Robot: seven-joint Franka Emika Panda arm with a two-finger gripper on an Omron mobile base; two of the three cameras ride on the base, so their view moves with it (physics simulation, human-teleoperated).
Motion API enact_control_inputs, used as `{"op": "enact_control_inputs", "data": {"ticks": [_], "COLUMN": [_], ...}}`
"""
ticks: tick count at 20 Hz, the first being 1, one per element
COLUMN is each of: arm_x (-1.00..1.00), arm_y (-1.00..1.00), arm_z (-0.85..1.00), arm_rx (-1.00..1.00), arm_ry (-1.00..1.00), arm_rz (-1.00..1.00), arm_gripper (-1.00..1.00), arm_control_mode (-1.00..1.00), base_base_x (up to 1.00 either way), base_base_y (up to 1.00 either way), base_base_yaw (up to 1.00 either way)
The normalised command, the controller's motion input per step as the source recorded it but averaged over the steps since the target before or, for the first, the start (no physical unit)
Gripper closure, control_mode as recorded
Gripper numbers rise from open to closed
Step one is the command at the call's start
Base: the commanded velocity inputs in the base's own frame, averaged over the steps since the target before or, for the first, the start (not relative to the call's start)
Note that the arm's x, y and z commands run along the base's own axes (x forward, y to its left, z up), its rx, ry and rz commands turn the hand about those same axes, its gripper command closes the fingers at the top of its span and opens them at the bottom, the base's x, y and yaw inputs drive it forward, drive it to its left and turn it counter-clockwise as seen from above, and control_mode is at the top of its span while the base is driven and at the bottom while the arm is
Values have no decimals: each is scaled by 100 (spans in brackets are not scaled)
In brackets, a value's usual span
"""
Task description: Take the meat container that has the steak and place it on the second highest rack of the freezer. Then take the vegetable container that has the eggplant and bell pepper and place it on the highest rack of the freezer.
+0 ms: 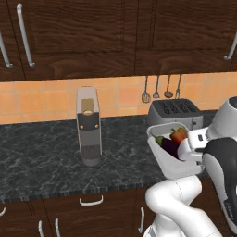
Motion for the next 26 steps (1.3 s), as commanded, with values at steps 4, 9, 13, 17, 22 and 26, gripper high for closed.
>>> {"op": "enact_control_inputs", "data": {"ticks": [4, 9, 13, 17, 22, 26], "arm_x": [-22, -13, 0, -7, 0, 0], "arm_y": [-44, -36, 0, 0, 0, 0], "arm_z": [0, 0, 0, 0, 0, 0], "arm_rx": [3, 2, 0, 0, 0, 0], "arm_ry": [-1, 0, 0, 0, 0, 0], "arm_rz": [-10, -15, 0, 0, 0, 0], "arm_gripper": [100, 100, 100, 100, 100, 100], "arm_control_mode": [-100, -100, -100, 100, 100, 100], "base_base_x": [0, 0, 0, -46, -100, -55], "base_base_y": [0, 0, 0, 0, 0, 1], "base_base_yaw": [0, 0, 0, 0, -22, -72]}}
